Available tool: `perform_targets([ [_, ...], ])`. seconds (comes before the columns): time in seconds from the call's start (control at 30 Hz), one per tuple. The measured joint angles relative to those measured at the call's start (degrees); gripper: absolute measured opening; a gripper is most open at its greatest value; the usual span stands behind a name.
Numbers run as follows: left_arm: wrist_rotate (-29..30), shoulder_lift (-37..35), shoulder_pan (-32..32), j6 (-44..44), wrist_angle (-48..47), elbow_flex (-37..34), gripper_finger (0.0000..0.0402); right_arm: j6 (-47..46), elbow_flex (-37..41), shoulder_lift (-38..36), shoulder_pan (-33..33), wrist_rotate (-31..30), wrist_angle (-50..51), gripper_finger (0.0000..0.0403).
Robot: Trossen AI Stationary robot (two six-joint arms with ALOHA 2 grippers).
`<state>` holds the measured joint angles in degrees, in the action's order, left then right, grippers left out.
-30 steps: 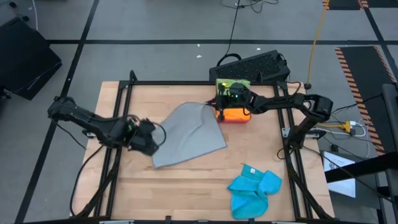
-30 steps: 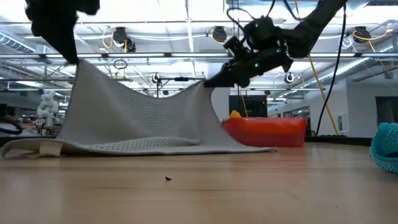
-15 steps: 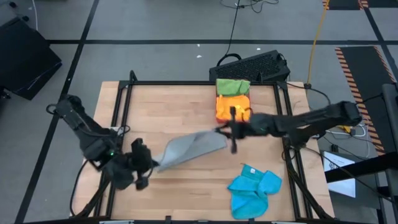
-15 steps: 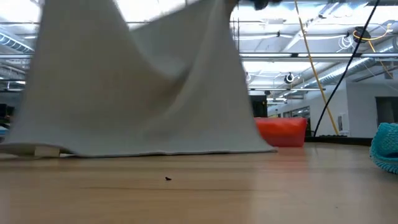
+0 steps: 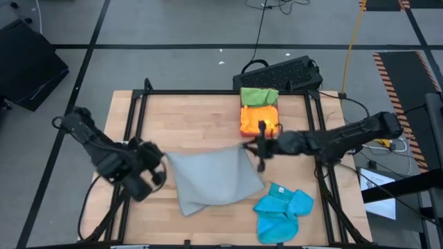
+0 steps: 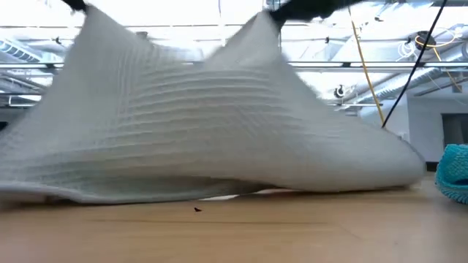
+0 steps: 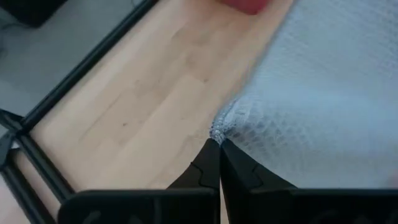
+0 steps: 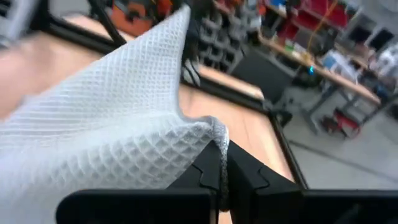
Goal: Fold microfiber towels
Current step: Fold the gray microfiber cloth
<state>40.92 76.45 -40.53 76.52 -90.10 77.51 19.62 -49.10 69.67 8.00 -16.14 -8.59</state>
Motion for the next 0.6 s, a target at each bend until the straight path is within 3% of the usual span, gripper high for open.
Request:
perform_targets([
  [0.13, 0.25, -2.34, 6.5, -5.7, 6.63, -6.94, 0.0001, -0.69, 0.0, 4.87, -10.14, 11.13, -0.29, 0.0004],
  [0.23, -3.98, -2.05, 11.1, -10.52, 11.96, -11.85, 0.0001, -0.89, 0.02, 8.92, -15.03, 15.99, -0.8, 0.0004],
  [0.43, -8.63, -2.07, 17.07, -15.43, 18.43, -20.87, 0.0001, 2.74, 0.04, 16.61, -20.34, 16.34, -2.1, 0.0004],
  [0.6, -10.29, -2.11, 19.62, -20.0, 25.85, -27.0, 0.0005, 6.52, 0.04, 18.44, -22.17, 16.39, -4.08, 0.0004],
])
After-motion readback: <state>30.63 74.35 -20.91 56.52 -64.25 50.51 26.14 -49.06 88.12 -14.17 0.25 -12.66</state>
